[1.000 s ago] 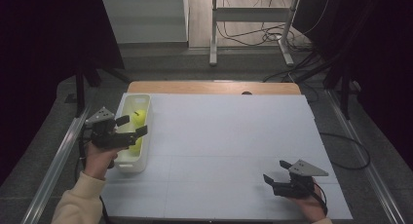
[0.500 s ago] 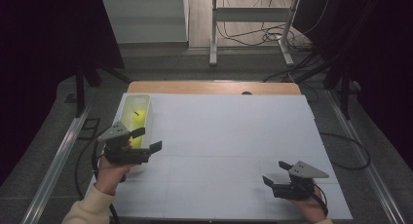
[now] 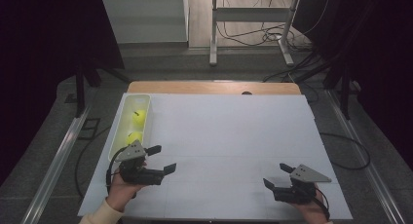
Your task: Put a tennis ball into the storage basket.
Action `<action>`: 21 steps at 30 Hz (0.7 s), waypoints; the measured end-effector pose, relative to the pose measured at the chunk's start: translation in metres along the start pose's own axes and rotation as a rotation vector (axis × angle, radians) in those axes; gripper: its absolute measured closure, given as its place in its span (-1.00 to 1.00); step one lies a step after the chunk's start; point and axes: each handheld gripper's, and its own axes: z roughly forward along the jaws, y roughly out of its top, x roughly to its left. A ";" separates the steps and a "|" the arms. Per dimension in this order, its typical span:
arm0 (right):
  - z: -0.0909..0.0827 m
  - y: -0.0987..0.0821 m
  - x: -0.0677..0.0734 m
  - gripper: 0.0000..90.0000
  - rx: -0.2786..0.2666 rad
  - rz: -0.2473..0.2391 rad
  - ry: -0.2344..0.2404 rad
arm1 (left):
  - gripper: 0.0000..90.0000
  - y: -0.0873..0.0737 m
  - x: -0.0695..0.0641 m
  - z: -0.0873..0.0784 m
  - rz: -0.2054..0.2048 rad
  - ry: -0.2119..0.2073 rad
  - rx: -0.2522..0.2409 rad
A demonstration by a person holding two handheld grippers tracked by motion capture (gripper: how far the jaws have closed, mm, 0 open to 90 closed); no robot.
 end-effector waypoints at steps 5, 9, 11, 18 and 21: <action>0.000 0.000 0.002 -0.63 -0.003 -0.004 0.006 | -0.72 -0.019 -0.005 0.005 0.000 -0.002 0.029; 0.000 0.000 0.004 -0.63 -0.002 -0.014 0.019 | -0.73 -0.028 -0.005 0.010 0.017 0.014 0.064; 0.000 0.000 0.004 -0.63 -0.005 -0.014 0.024 | -0.73 -0.032 -0.003 0.013 0.014 0.010 0.069; 0.001 -0.001 0.003 -0.63 -0.004 -0.019 0.035 | -0.73 -0.042 0.003 0.019 0.007 0.025 0.086; 0.001 -0.001 0.003 -0.63 -0.003 -0.021 0.038 | -0.73 -0.044 0.002 0.023 0.017 0.027 0.095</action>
